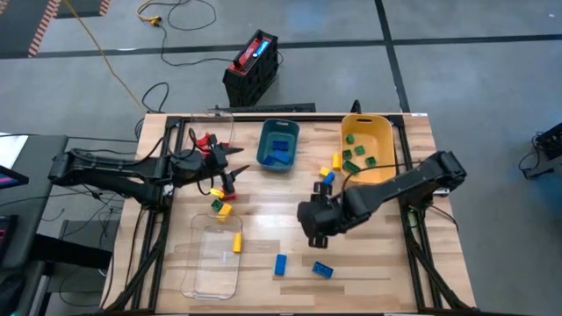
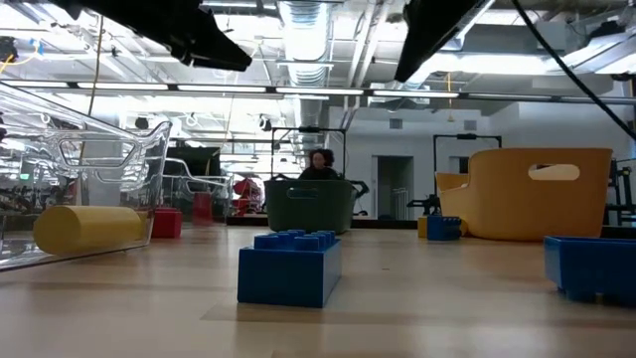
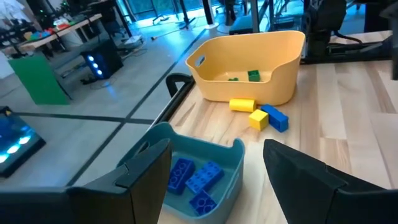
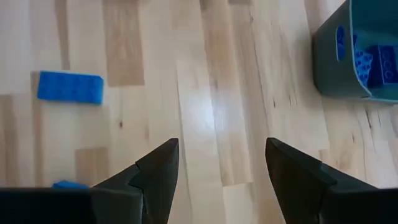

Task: Sort blocks
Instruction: Put the blue game piece into the blue bin

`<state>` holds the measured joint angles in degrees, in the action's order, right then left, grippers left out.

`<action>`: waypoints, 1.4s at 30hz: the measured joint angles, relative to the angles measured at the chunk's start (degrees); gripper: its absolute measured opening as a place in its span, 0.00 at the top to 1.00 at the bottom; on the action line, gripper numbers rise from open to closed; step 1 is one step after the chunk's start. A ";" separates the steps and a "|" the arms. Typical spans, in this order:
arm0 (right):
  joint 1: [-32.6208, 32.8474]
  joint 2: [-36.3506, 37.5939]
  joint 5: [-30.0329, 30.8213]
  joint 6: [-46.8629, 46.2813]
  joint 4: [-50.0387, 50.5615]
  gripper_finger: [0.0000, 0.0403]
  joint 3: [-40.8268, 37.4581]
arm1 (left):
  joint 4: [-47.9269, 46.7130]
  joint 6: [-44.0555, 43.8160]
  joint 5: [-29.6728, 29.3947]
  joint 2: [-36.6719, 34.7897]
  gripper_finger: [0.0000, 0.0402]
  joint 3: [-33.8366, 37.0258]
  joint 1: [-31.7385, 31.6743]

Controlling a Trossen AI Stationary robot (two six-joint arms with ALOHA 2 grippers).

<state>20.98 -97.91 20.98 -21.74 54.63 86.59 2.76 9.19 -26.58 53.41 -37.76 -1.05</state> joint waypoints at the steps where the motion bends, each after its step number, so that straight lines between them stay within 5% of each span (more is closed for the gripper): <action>1: 0.63 0.00 0.08 -0.30 -0.27 0.38 0.00 | 0.04 0.04 0.16 0.00 0.38 0.00 -0.10; 22: 8.71 -0.76 -0.40 -0.81 -10.51 0.38 -1.71 | 4.48 7.85 -1.64 -1.25 0.38 -0.02 -0.25; 29: 9.42 -0.73 -4.58 -1.81 -16.01 0.38 -6.48 | 3.87 11.62 -9.15 -2.33 0.38 -0.02 -0.25; 42: 10.30 -7.41 -13.62 -6.78 -17.09 0.38 -8.95 | 4.30 12.57 -9.41 -5.09 0.38 -0.02 -1.96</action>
<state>31.28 -105.32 7.36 -28.52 37.54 77.65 7.06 21.77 -35.99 48.31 -37.78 -3.02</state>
